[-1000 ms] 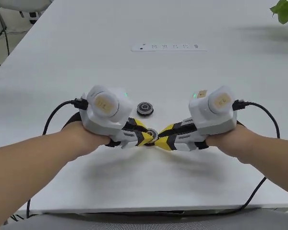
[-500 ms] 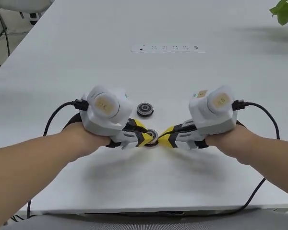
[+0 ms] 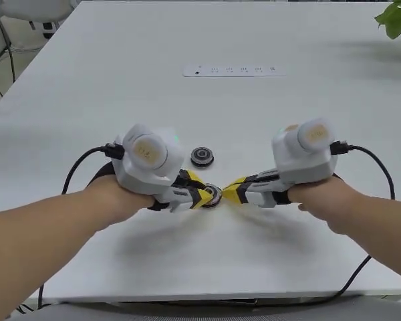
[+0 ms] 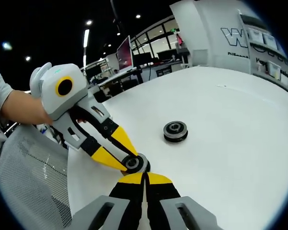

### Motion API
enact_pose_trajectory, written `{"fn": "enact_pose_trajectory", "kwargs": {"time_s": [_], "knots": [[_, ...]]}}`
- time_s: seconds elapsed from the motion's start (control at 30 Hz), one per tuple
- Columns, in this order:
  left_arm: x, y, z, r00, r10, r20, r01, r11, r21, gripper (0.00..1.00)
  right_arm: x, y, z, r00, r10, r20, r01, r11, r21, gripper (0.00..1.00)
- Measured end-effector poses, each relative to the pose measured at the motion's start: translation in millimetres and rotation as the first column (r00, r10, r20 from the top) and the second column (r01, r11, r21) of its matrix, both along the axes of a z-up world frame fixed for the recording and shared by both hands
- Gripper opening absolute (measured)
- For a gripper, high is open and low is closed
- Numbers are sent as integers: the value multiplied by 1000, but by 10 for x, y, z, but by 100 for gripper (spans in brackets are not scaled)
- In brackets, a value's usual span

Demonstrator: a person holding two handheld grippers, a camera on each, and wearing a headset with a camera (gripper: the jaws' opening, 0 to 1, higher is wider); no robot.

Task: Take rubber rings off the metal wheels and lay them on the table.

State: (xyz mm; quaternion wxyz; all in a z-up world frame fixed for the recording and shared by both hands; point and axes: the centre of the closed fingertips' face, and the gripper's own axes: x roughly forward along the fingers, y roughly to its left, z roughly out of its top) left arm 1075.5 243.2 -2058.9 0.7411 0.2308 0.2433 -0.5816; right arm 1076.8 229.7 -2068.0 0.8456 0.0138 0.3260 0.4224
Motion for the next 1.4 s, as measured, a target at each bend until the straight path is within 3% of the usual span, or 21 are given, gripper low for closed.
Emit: {"fn": "enact_pose_trajectory", "kwargs": {"time_s": [0.17,0.2,0.53,1.17,1.33,1.4], "knots": [[4,2,-1,1000,2,1,-2,1000,1,7,7,18,17,1000,-12,-1,12,1000,11,0],[5,1,-1,1000,5,-1,-5,1000,-1,7,-1,41,40,1000,-11,-11,11,999,36,0],[22,3,-11,1000,13,0,-13,1000,2,6,-19,82,73,1000,-17,-19,18,999,39,0],[38,4,-21,1000,7,0,-7,1000,5,6,-17,167,110,1000,16,2,-16,999,51,0],[42,4,-25,1000,7,-1,-7,1000,5,6,-42,242,176,999,44,3,-44,994,97,0],[43,4,-27,1000,8,-1,-8,1000,4,6,-27,254,177,998,48,28,-50,996,68,0]]}}
